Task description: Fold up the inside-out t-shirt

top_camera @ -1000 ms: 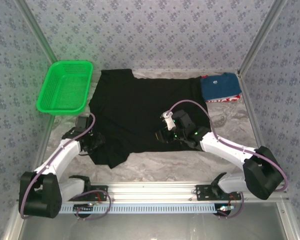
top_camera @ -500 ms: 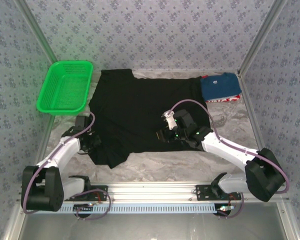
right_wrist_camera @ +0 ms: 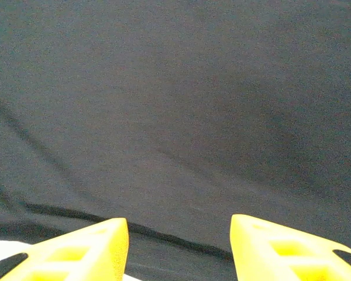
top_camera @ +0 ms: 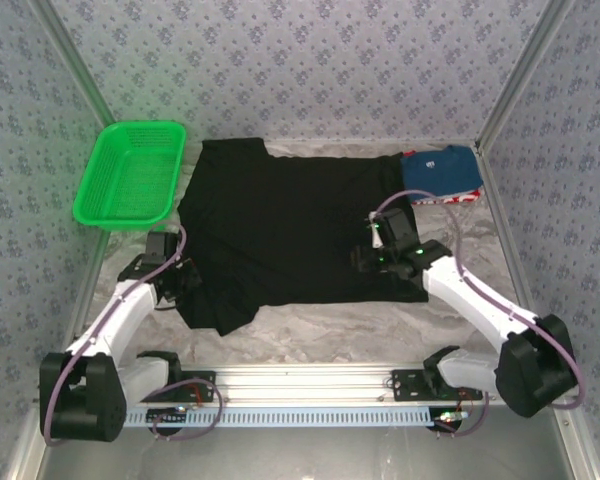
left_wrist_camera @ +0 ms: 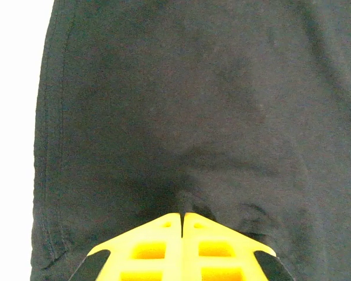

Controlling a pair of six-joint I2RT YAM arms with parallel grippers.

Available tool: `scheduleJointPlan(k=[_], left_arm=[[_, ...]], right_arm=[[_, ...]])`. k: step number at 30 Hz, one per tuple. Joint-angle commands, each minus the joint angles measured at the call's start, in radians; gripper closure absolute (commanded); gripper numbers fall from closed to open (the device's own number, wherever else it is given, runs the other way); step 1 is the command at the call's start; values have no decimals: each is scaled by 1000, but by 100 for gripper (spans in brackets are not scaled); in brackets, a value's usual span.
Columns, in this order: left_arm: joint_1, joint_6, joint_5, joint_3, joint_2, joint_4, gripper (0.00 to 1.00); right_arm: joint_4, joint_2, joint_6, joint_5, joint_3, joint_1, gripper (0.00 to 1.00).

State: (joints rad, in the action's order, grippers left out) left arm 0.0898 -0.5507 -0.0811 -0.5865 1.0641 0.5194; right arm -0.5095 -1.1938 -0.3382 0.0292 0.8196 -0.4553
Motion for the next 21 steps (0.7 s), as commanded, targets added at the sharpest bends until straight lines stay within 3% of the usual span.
scheduleJointPlan(k=[1, 4, 9, 13, 21], left_arm=[[-6, 0, -21, -57, -34, 46, 100], [-7, 5, -54, -79, -38, 42, 100], [-6, 14, -99, -101, -22, 15, 100], [-6, 11, -137, -96, -23, -15, 100], [-6, 6, -179, -92, -27, -39, 100]], right_arm=[[-267, 70, -103, 87, -32, 116, 47], [-299, 82, -122, -4, -80, 296, 46], [-275, 22, -147, -11, -83, 432, 47], [-250, -62, -159, -31, -107, 464, 48], [-195, -157, -180, 18, -120, 438, 54]])
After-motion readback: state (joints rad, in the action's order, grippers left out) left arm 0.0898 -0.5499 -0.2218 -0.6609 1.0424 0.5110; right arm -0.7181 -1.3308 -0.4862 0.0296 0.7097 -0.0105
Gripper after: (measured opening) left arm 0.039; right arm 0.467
